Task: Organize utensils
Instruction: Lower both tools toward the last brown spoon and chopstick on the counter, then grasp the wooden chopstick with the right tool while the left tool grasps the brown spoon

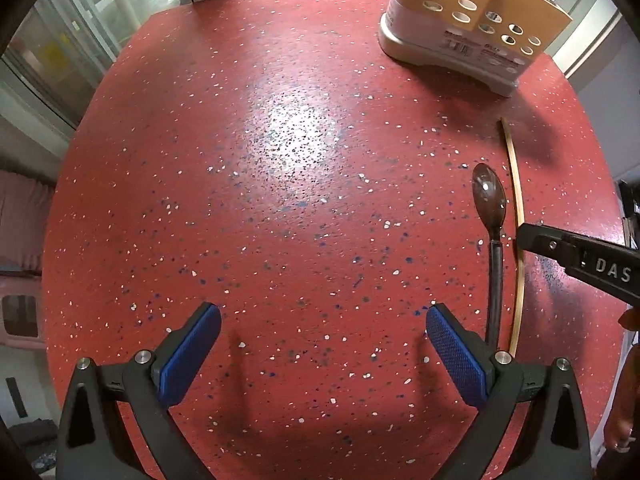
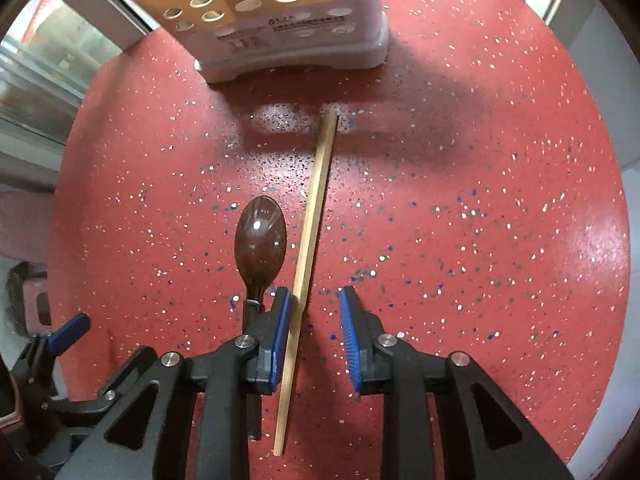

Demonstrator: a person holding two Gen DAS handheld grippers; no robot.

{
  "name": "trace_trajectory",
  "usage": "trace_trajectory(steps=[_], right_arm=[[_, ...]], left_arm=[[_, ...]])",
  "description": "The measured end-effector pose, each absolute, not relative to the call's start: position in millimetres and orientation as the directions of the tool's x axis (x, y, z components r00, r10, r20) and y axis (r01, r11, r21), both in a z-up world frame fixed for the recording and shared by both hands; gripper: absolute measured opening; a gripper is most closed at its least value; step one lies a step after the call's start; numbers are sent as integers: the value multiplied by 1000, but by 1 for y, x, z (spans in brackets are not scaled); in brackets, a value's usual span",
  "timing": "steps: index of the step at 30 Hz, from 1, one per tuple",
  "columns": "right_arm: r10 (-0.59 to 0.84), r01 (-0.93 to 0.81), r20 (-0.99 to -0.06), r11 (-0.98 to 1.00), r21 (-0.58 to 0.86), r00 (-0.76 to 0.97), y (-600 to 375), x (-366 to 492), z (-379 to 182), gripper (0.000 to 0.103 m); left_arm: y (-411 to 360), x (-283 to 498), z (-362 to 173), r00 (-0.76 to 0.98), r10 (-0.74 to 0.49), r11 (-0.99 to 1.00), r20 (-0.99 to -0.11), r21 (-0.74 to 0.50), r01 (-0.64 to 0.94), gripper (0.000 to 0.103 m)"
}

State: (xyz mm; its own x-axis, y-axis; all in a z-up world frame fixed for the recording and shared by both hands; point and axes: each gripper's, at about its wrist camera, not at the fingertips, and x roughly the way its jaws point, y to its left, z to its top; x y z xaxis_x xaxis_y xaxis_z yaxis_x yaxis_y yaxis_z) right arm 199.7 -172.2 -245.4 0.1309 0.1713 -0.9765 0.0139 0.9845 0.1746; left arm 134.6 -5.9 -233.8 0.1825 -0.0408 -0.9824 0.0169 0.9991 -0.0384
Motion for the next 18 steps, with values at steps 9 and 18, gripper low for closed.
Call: trace_trajectory(steps=[9,18], right_arm=[[-4,-163,-990,986,-27,139,-149,201,-249,25],[89,-30,-992,996,87,90,-223,208,-246,28]], left_arm=[[-22,128,-232,176,-79,996,-981,-71,48,103],[-61,133,-240,150,-107,992,-983,-97,76,103]])
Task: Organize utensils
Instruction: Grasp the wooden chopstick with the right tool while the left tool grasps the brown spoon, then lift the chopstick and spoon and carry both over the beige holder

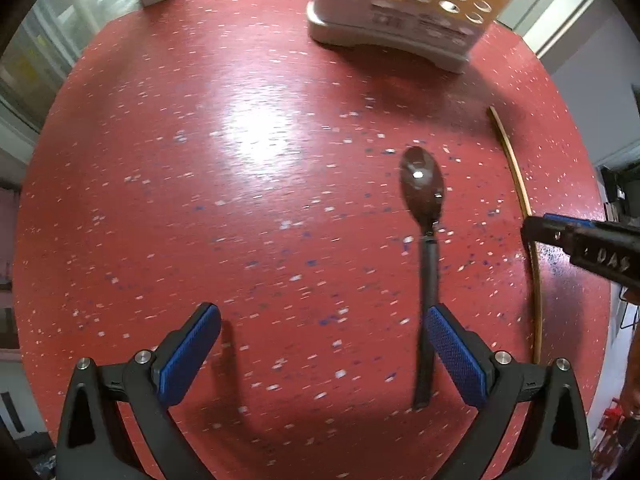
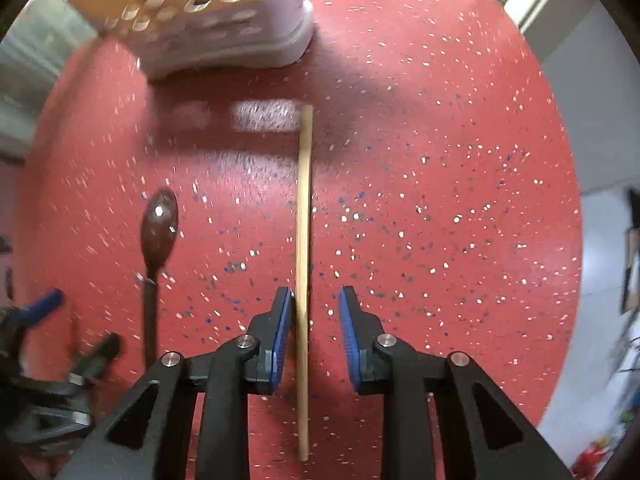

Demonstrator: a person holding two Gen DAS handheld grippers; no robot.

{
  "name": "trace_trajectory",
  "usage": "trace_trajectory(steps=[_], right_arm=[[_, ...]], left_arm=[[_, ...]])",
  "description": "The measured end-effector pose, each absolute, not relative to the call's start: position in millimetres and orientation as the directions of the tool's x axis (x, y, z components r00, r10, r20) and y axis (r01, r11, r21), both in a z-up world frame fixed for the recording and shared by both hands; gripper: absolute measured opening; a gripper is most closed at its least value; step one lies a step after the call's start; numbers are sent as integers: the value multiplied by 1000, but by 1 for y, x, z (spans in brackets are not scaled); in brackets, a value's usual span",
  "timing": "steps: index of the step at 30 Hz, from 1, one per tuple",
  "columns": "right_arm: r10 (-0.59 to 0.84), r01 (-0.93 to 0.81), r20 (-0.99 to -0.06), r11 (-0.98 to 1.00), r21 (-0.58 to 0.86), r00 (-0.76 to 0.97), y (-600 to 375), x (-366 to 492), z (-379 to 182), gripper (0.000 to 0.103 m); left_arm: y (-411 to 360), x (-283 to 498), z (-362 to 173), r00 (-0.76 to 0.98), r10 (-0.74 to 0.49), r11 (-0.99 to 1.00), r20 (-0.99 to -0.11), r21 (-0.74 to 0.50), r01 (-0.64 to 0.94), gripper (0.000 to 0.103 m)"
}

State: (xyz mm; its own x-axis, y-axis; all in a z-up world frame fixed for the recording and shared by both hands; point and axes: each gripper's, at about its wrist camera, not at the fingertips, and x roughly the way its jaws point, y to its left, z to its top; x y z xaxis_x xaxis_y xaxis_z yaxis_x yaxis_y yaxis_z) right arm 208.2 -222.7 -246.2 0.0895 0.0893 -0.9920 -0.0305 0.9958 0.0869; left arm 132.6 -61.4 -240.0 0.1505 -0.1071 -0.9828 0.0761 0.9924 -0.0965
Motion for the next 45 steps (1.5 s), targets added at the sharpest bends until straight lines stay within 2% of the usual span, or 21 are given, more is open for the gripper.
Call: trace_trajectory(steps=[8,14,16,17,18,19,20,22,25,27,34,39,45], right_arm=[[92,-66,-992,994,87,82,-215,242,-248,30],[0,-135,-999,991,-4,33,-191,272,-250,29],[2,-130,-1000,992,-1,17,-185,276,-251,25],[0,-119,-1000,993,-1,13,-185,278,-250,18],[8,-115,-1000,993,7,12,-186,280,-250,6],[15,-111,-1000,994,14,10,-187,281,-250,6],[28,-104,-1000,994,26,15,-188,282,-250,6],[51,-90,-998,995,48,39,-196,278,-247,6],[115,-66,-987,992,108,109,-209,267,-234,6],[126,-63,-980,991,118,152,-216,254,-223,6],[250,-58,-899,968,246,360,-240,223,-164,6],[271,-88,-831,961,263,485,-243,202,-106,6],[288,-111,-751,954,277,594,-246,225,-50,6]], left_arm=[[-88,144,-249,150,-49,995,-987,-35,95,103],[-117,155,-245,171,-44,989,-984,-19,145,101],[-129,154,-242,175,-46,986,-984,-17,168,93],[-135,151,-239,182,-57,979,-982,-20,201,83],[-143,152,-237,184,-67,973,-981,-23,230,70],[-152,150,-234,194,-71,962,-978,-16,272,59],[-157,150,-232,192,-91,955,-977,-32,294,34],[-160,152,-230,177,-119,954,-977,-63,293,33],[-146,154,-216,205,-249,953,-947,-202,227,33],[-136,154,-204,238,-280,949,-930,-231,216,33],[-96,154,-148,374,-322,946,-870,-279,165,33],[-74,169,-99,480,-337,942,-810,-295,162,33],[-58,202,-47,602,-347,936,-719,-307,172,33]])
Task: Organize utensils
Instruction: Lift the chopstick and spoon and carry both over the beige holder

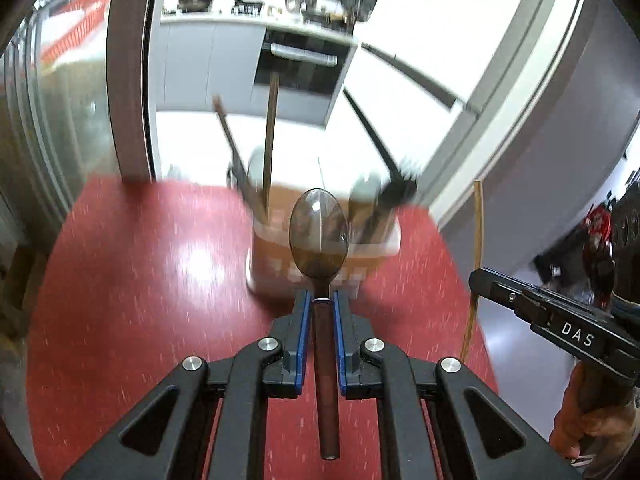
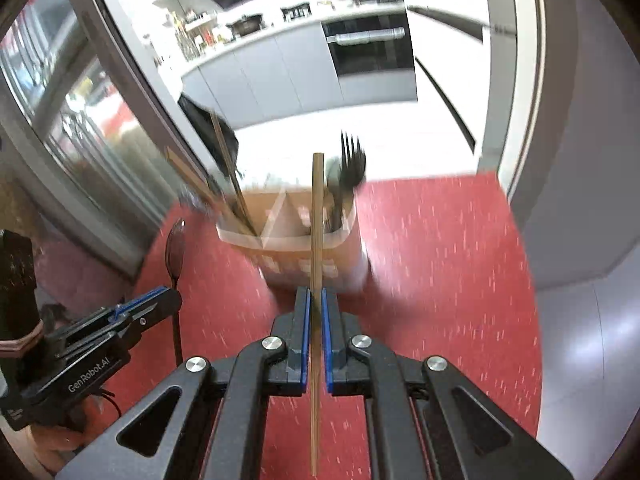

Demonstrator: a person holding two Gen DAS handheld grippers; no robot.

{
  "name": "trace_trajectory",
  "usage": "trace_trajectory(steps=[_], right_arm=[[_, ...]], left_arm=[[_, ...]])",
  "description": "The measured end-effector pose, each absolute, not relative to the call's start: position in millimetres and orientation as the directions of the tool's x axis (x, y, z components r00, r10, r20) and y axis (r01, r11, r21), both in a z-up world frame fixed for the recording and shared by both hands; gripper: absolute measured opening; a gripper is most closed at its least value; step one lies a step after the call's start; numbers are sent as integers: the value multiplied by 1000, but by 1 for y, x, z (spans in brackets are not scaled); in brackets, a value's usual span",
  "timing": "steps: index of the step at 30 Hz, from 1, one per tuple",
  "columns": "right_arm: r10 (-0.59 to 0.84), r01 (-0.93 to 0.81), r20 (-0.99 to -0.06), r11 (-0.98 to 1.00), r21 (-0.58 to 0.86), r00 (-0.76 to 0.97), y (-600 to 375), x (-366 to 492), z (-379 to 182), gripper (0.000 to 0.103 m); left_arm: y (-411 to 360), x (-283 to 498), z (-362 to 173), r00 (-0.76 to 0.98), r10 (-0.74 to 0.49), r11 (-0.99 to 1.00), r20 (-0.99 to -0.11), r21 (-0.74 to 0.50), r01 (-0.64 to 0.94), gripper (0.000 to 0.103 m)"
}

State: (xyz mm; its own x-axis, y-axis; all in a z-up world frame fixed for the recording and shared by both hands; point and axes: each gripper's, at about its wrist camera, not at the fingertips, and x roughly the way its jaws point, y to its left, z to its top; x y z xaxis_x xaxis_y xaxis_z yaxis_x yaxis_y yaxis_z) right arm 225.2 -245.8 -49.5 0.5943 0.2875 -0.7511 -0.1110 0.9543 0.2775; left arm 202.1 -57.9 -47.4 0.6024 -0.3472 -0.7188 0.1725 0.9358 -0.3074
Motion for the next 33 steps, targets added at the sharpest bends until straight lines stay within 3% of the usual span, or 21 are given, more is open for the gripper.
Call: trace_trajectory(steps=[9,16,25,33], right_arm=[[241,-88,-613,959,268,753,-248,286,-4,6],[209,-70,-552,963,262,807,-243,327,-3,6],[218,-110,-517,966,232,828,-225,360,-27,6],[240,-158,-561,969,192,792,-214,350,-67,6]], left_arm=[[-51,282,-6,743,-293,941,-602,-318,113,33],[-54,322,-11,785,-257,939,-564,-336,66,33],[-68,352,-47,792,-196,960,-579,-280,32,33],[-79,342,-84,770,-156,978,-618,-208,32,33]])
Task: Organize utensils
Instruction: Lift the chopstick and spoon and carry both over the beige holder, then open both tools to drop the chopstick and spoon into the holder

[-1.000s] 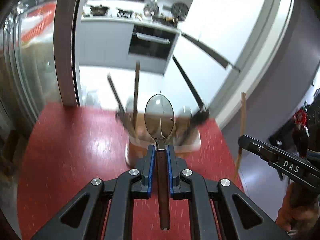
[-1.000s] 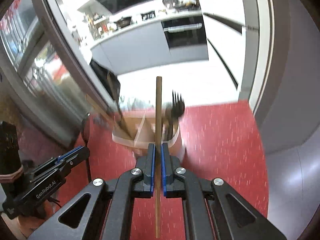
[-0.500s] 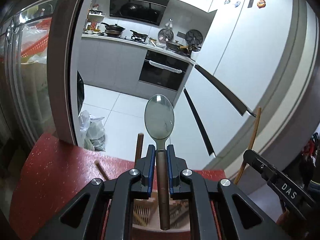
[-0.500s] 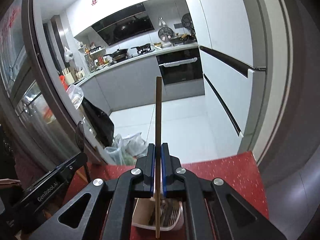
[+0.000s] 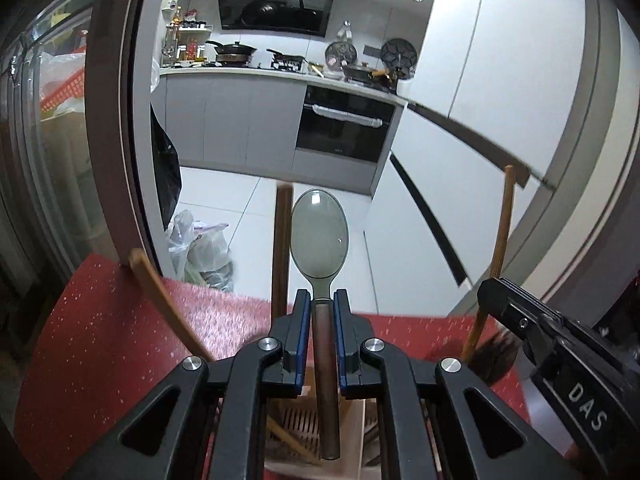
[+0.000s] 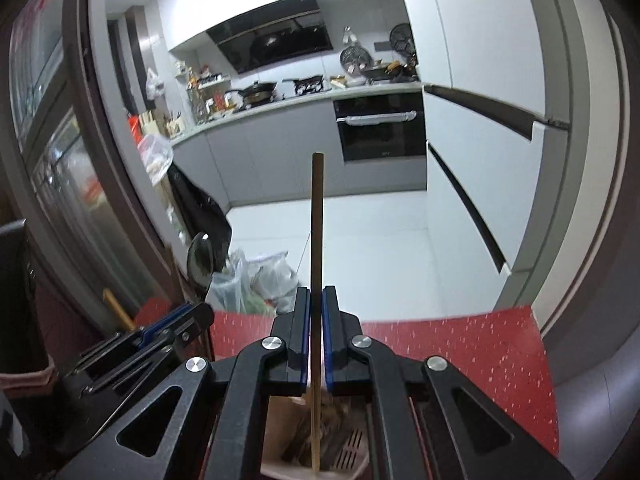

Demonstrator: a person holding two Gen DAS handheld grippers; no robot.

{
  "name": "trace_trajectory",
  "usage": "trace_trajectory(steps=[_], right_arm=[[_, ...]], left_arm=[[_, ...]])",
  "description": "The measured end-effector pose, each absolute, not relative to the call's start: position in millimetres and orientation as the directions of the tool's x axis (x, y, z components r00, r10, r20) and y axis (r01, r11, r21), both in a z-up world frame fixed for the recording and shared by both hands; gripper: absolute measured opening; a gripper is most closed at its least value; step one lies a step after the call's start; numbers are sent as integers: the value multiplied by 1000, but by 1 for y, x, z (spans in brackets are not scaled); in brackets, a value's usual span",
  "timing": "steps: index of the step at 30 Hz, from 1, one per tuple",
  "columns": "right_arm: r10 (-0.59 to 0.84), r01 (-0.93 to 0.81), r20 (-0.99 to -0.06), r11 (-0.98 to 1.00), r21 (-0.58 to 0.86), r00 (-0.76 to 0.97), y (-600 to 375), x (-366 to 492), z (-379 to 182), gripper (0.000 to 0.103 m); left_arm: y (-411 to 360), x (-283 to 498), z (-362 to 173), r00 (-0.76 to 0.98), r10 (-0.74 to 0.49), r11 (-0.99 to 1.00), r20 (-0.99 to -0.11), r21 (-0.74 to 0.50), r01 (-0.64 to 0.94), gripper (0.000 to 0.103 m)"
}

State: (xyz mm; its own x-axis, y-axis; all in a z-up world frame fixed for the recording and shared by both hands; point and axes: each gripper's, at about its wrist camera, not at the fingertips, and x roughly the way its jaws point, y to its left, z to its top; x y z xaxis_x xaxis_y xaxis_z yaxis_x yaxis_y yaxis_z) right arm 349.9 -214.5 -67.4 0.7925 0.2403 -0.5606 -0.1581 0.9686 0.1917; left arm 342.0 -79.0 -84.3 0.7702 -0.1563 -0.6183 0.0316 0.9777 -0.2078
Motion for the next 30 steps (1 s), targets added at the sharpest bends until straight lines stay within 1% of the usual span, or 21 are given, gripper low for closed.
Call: trace_trajectory(steps=[11,17,20,22,25,30], right_arm=[[247,-156,-616,968,199,748,-229,324,-74,6],[269,-155,-636,961,230,724,-237,319,-71,6],[253,-149,-645,966,213,721,-239,311,-71,6],[240,-122,-646,967,223,725,-243,309,-71,6],[255,-95,-636,957,276,728,-247,317,-70,6],[262,-94,-616,952,292,743,-236,334,-73,6]], left_arm=[[-82,312,-99,722,-131,990,-680,-132,56,33],[-85,303,-103,684,-122,992,-719,-97,74,34],[-82,297,-99,675,-117,993,-729,-94,70,34],[-81,292,-96,674,-118,993,-730,-92,74,34],[-79,280,-92,663,-117,993,-739,-87,79,34],[-71,268,-89,656,-115,993,-746,-93,69,34]])
